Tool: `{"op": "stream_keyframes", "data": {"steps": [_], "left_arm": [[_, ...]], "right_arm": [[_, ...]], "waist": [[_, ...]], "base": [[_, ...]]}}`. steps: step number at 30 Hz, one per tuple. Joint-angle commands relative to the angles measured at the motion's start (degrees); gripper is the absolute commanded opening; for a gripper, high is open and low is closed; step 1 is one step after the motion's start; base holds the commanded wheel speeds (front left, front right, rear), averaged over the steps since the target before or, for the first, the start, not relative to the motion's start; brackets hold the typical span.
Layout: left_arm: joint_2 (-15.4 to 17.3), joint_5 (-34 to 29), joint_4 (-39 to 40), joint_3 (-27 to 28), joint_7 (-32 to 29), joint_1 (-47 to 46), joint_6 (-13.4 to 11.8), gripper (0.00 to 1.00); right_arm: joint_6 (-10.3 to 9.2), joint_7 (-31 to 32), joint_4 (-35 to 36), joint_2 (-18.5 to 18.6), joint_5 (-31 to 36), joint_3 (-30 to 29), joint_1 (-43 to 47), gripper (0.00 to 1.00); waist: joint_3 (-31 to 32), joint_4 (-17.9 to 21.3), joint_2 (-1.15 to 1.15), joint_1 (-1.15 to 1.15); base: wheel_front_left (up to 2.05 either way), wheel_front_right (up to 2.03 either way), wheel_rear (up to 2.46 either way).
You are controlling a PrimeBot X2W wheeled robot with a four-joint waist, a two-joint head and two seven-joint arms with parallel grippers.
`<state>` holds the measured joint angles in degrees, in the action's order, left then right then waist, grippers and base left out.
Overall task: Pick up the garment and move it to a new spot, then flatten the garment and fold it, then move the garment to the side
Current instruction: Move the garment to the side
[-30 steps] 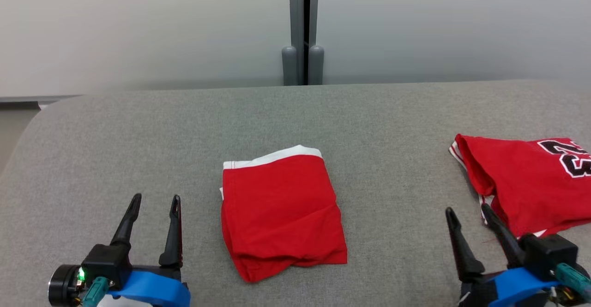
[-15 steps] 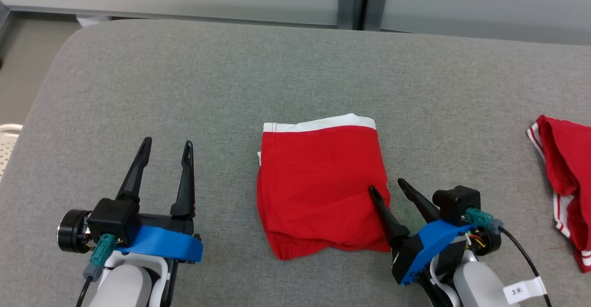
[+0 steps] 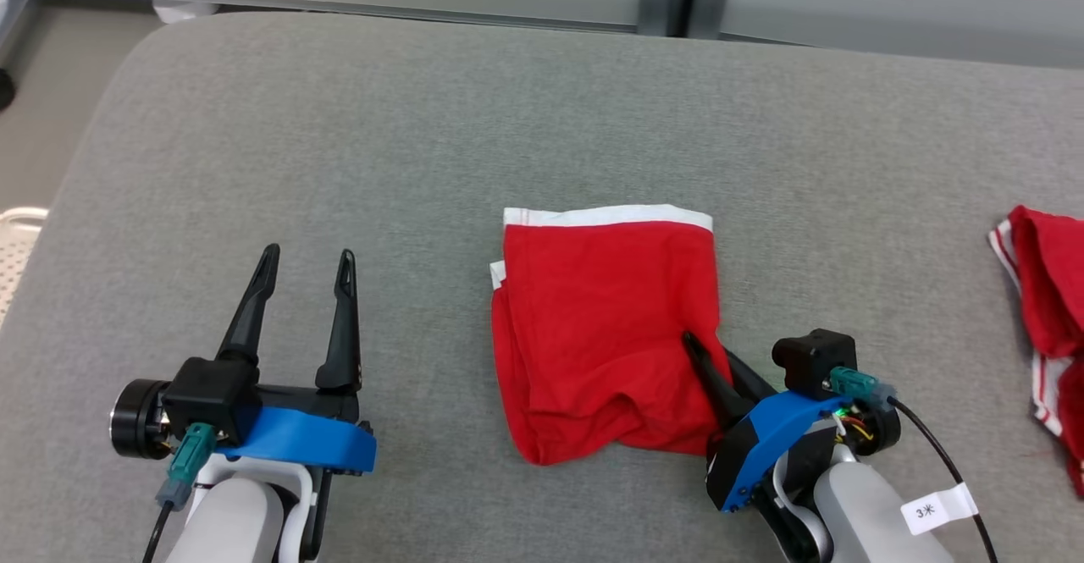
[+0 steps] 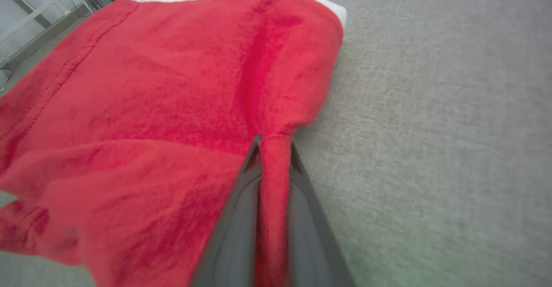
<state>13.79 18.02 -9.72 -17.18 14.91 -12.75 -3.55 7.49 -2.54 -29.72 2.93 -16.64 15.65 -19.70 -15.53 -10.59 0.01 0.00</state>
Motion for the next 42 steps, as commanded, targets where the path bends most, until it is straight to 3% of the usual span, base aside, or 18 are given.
{"op": "stream_keyframes", "data": {"steps": [1,14,21,29,36,42], "left_arm": [[-0.09,-0.44,0.32,0.24,0.34,0.52,-0.06,1.0],[1.17,-1.92,3.8,-0.08,0.15,-0.01,0.74,1.0],[2.21,-2.46,5.52,-0.79,-1.48,-1.49,0.96,1.0],[2.53,-2.79,6.62,-1.69,-2.24,-3.75,1.48,1.0],[3.53,-3.27,7.51,-2.23,-2.57,-4.82,1.84,1.0],[4.41,-3.86,8.17,-2.65,-2.91,-6.72,2.31,1.0]], "right_arm": [[0.0,-0.24,0.59,0.63,0.14,-0.06,-0.18,0.0],[0.01,2.06,12.34,8.06,3.36,-4.66,6.76,0.0],[0.01,2.67,15.47,9.36,3.32,-6.51,6.63,0.0],[0.0,2.76,17.46,14.08,4.32,-4.64,-1.57,0.0],[0.0,5.72,16.3,18.88,5.74,-13.72,-6.32,0.0],[0.0,6.64,12.08,20.7,6.44,-22.01,-8.94,0.0]], "waist": [[0.55,1.07,-0.01,0.0],[-0.35,16.93,-0.01,0.0],[-2.58,22.76,-0.01,0.0],[-5.59,22.85,-0.01,0.0],[-8.58,22.34,-0.01,0.0],[-11.04,21.86,-0.01,0.0]], "base": [[0.0,0.0,0.0],[0.0,0.0,0.0],[0.0,0.0,0.0],[0.0,0.0,0.0],[0.0,0.0,0.0],[0.0,0.0,0.0]]}}
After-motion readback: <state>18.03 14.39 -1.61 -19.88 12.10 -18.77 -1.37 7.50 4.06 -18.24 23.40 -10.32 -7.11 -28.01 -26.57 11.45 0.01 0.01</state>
